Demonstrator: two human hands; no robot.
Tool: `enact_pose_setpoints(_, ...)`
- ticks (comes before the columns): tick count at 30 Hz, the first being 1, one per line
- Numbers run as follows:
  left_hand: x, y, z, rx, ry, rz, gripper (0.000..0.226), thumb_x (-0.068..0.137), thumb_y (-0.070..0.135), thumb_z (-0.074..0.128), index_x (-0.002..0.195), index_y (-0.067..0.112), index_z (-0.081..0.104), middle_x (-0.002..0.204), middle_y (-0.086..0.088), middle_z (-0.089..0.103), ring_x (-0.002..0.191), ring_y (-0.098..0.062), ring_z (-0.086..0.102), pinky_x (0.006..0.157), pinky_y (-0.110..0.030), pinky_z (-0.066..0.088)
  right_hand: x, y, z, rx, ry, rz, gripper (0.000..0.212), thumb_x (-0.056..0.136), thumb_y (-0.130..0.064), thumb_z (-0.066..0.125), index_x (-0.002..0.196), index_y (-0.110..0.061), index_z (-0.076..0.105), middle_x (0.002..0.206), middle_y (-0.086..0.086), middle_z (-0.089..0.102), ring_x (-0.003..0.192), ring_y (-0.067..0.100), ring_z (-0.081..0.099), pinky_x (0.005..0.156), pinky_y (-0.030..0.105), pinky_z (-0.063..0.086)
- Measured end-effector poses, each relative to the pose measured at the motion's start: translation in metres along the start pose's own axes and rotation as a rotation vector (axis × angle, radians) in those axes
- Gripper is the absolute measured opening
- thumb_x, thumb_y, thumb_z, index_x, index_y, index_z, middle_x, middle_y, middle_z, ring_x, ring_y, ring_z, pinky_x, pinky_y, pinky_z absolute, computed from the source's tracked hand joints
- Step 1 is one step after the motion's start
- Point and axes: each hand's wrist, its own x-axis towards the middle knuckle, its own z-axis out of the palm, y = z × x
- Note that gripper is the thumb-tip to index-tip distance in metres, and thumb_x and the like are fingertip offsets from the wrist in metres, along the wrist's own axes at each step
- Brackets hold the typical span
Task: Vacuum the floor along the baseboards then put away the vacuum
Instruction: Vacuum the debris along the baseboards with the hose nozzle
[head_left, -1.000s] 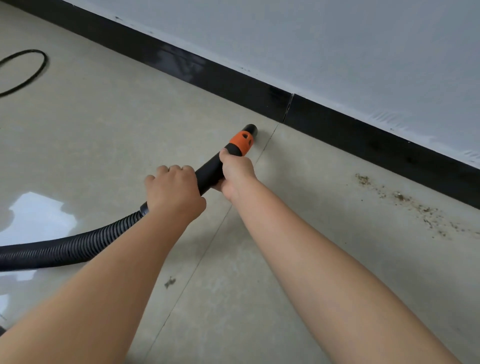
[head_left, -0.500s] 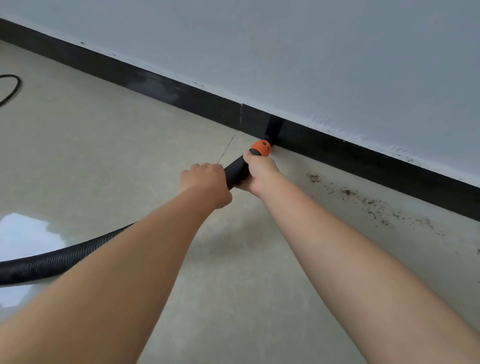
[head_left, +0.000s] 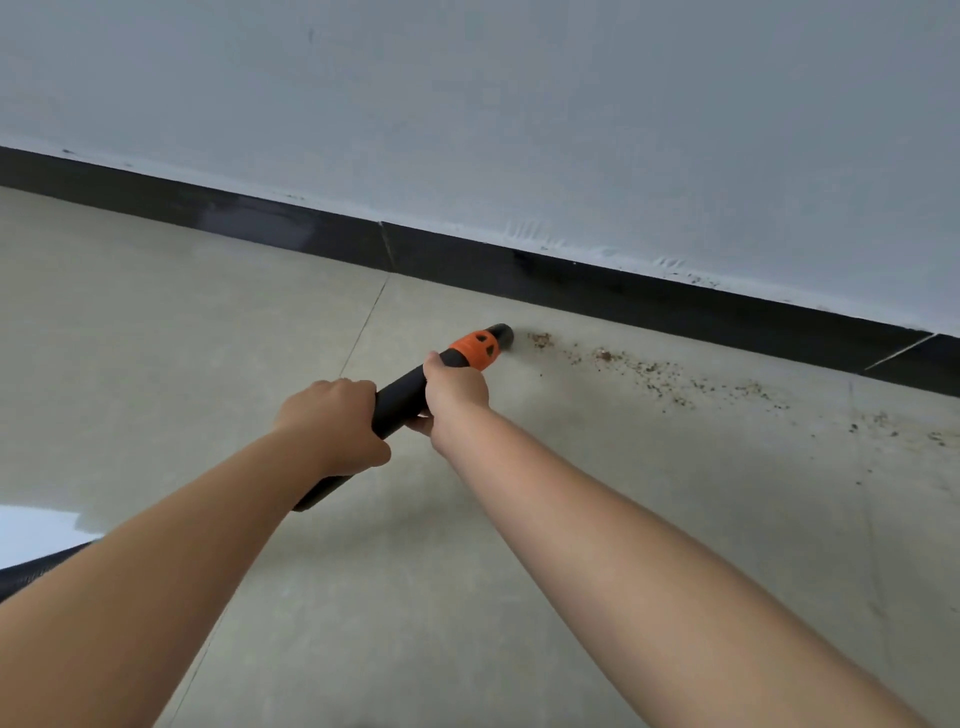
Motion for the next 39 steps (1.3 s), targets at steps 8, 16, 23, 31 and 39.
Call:
enact_pose_setpoints(8, -0.029, 0.009, 0.012, -0.01, -0.116, -0.039, 0.024, 0.072, 0.027, 0.063, 0.076, 0.021, 0.04, 0.072, 0.006, 0.05, 0.069, -0.016, 0.05, 0.05, -0.022, 0.033, -0.009, 0.024, -0.011, -0.017, -0.054, 0.051, 0.045, 0.096, -0.032, 0.048, 0.133, -0.008, 0.039, 0.119, 0.01, 0.054, 0.107, 0.033, 0.058, 0.08, 0.04, 0.055)
enact_pose_setpoints(16, -0.045, 0.025, 0.015, -0.12, -0.25, -0.031, 0.023, 0.065, 0.026, 0.067, 0.075, 0.021, 0.047, 0.073, 0.004, 0.059, 0.064, -0.011, 0.054, 0.05, -0.021, 0.037, -0.02, 0.035, -0.033, -0.035, -0.034, 0.062, 0.034, 0.098, -0.028, 0.046, 0.124, -0.007, 0.045, 0.074, 0.002, 0.041, 0.086, 0.025, 0.047, 0.092, 0.047, 0.05)
enact_pose_setpoints(23, -0.033, 0.06, 0.019, -0.248, -0.218, -0.033, 0.022, 0.067, 0.024, 0.067, 0.075, 0.019, 0.047, 0.07, 0.004, 0.055, 0.06, -0.01, 0.05, 0.048, -0.021, 0.035, -0.01, 0.02, -0.056, -0.106, 0.051, -0.038, 0.031, 0.098, -0.025, 0.045, 0.123, -0.008, 0.043, 0.078, 0.003, 0.041, 0.089, 0.025, 0.046, 0.087, 0.046, 0.051)
enact_pose_setpoints(31, -0.014, 0.084, 0.01, -0.297, -0.168, -0.071, 0.021, 0.068, 0.023, 0.065, 0.071, 0.016, 0.045, 0.068, 0.002, 0.054, 0.056, -0.012, 0.05, 0.046, -0.021, 0.033, 0.005, -0.012, -0.065, -0.21, 0.042, -0.061, 0.03, 0.099, -0.024, 0.042, 0.123, -0.005, 0.043, 0.118, 0.014, 0.05, 0.114, 0.035, 0.05, 0.095, 0.048, 0.046)
enact_pose_setpoints(39, 0.003, 0.085, 0.001, -0.305, -0.152, -0.062, 0.022, 0.068, 0.023, 0.066, 0.073, 0.016, 0.046, 0.07, 0.0, 0.057, 0.059, -0.013, 0.053, 0.047, -0.021, 0.035, 0.01, -0.03, -0.062, -0.177, 0.02, -0.053, 0.032, 0.097, -0.017, 0.044, 0.126, -0.003, 0.042, 0.124, 0.015, 0.05, 0.114, 0.035, 0.051, 0.095, 0.049, 0.046)
